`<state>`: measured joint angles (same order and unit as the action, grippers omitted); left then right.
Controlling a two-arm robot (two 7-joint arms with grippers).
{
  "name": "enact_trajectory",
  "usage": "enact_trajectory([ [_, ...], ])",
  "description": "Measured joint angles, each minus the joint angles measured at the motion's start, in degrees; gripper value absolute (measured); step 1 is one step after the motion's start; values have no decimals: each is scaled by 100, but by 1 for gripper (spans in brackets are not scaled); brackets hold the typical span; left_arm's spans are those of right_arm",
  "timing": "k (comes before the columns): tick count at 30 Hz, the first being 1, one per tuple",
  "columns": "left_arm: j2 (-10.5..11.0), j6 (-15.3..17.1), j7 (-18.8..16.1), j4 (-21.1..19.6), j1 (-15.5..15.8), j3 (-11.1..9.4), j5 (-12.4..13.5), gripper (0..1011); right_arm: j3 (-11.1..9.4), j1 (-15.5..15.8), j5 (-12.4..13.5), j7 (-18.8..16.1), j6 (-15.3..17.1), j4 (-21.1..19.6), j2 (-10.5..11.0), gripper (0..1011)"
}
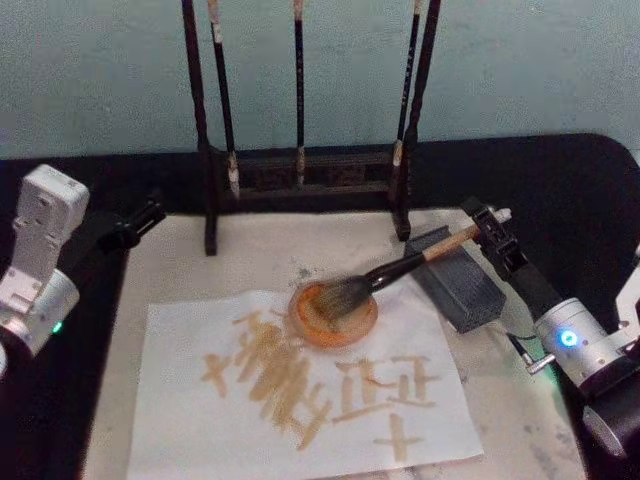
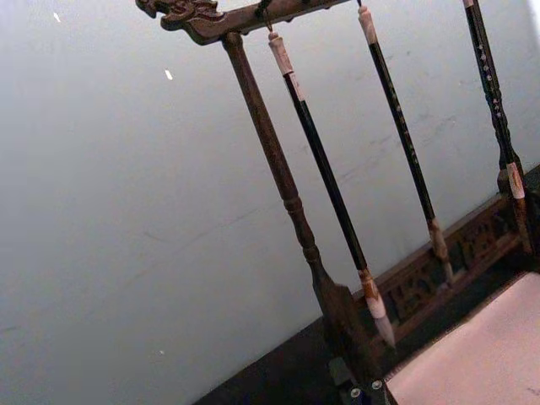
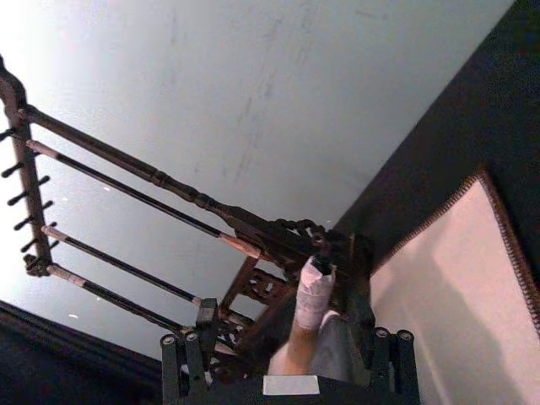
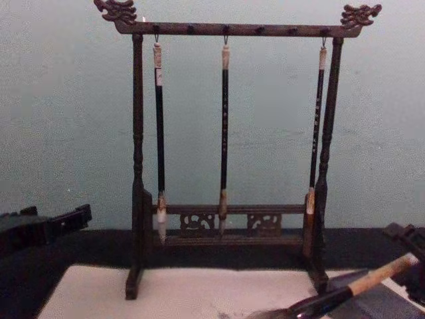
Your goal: Pick up the brush from the inkstone, write on the paper, then place the brush back to its original position.
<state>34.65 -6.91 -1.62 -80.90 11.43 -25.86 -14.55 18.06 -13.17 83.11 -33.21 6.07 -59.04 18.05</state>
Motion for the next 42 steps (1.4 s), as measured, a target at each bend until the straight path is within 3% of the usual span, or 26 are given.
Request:
enact_trajectory([
  [17,0,0,0,0,0,0,0,1002,75,126,75,375,-149,-228,88,1001],
  [32,0,0,0,0,0,0,0,1002,82,130,77,382,-156,-240,89,1001],
  [42,0,0,0,0,0,0,0,1000,82,130,75,373,-156,-240,82,806],
])
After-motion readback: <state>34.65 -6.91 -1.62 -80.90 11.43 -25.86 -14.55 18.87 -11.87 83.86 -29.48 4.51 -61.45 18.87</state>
